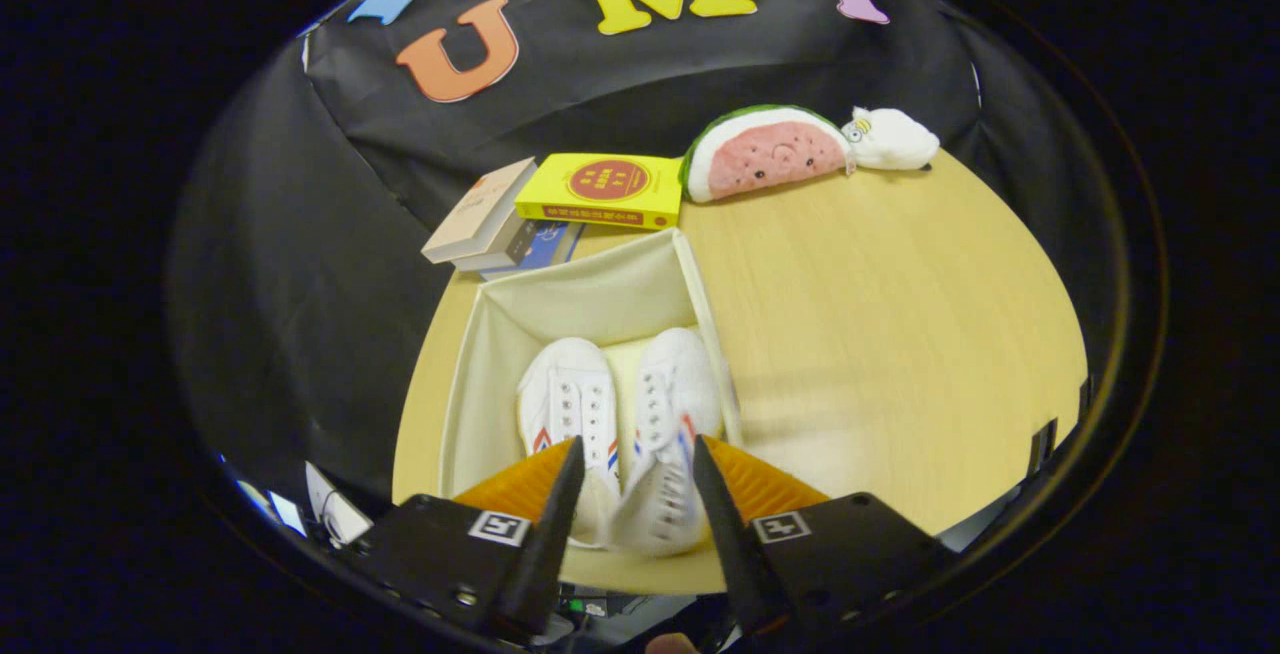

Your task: Open the storage box then place both shoes into the box .Put the left shoe in first, then the right shoe, with the right side of both shoes facing outward in a uniform manner.

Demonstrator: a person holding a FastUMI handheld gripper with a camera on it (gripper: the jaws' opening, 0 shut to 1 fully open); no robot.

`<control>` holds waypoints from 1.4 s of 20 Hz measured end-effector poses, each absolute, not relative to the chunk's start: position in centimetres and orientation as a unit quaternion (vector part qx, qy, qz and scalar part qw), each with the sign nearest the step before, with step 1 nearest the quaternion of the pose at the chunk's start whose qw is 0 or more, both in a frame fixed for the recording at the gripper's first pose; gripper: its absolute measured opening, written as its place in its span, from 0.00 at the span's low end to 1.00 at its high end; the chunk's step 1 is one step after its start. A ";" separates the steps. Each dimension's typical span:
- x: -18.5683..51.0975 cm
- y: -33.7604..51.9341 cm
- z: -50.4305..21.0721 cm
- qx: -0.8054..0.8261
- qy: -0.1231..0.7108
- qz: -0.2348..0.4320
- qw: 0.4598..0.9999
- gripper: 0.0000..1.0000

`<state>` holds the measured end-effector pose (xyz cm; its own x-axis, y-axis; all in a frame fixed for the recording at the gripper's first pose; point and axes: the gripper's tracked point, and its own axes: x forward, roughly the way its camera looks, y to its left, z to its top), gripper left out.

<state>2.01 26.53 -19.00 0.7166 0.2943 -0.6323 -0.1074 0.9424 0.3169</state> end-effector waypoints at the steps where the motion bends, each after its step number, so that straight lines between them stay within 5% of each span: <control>1: 1.9 26.5 -18.6 0.121 0.351 0.108 0.922 0.83; 4: 1.6 24.8 -15.3 0.095 0.299 0.103 0.944 0.92; 15: -2.9 11.8 -2.0 0.017 0.077 -0.001 0.997 0.93; 28: -5.4 7.2 -1.0 0.047 0.041 -0.022 0.998 0.93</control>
<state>-5.41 7.22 -0.99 0.9957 -0.0398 -0.0832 0.0475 0.9946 0.0925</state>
